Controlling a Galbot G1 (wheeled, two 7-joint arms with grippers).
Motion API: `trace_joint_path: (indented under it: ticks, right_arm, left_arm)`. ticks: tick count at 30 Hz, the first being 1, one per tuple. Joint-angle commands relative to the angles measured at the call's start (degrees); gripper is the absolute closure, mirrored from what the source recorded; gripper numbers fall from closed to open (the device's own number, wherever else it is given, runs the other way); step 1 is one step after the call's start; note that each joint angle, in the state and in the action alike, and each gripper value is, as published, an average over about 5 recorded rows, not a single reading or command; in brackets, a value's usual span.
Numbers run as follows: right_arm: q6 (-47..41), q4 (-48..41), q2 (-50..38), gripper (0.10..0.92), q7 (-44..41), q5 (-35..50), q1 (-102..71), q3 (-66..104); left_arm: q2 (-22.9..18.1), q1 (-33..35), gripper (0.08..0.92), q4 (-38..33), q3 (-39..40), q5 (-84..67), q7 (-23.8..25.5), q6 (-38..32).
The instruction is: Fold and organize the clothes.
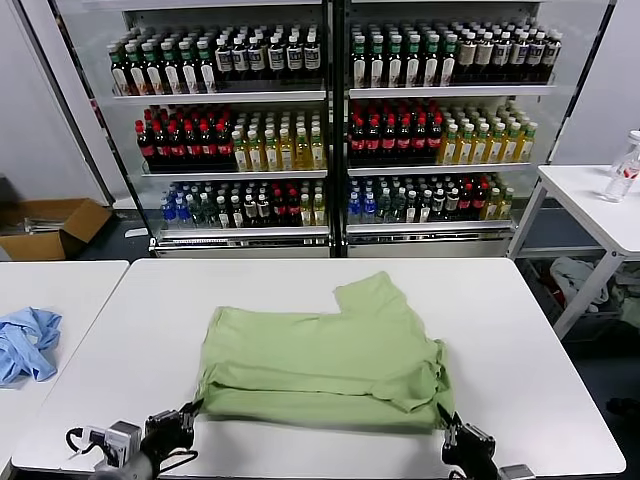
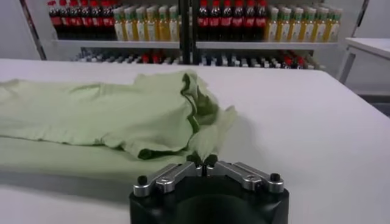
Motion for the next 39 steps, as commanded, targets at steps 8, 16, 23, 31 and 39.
trace_joint_path:
  ticks: [8, 16, 23, 31, 39]
  right_arm:
    - [-5.5, 14.2, -1.1, 0.649, 2.0, -2.4, 4.2, 2.0]
    - [-13.9, 2.6, -2.1, 0.423, 4.2, 7.3, 29.0, 0.2]
    - [-14.9, -19.4, 0.0, 0.233, 6.0, 10.5, 50.4, -11.9]
    - [-13.1, -40.2, 4.1, 0.203, 6.7, 7.1, 65.1, -16.9]
    - [-11.9, -56.2, 10.8, 0.203, 2.4, 4.0, 72.8, -17.3]
  left_arm:
    - [0.1, -3.4, 0.758, -10.1, -0.7, 2.9, -1.7, -0.1]
    - [-1.3, -19.0, 0.524, -0.5, 4.5, 3.1, 1.2, -1.1]
    - [-0.8, -36.3, 0.325, 18.1, 13.6, -0.5, 3.7, -1.4]
    - [-1.8, -49.5, 0.18, 32.9, 20.4, -3.4, 5.1, -1.1]
    - [-1.9, -53.4, 0.177, 40.6, 21.7, -1.8, 6.8, -0.1]
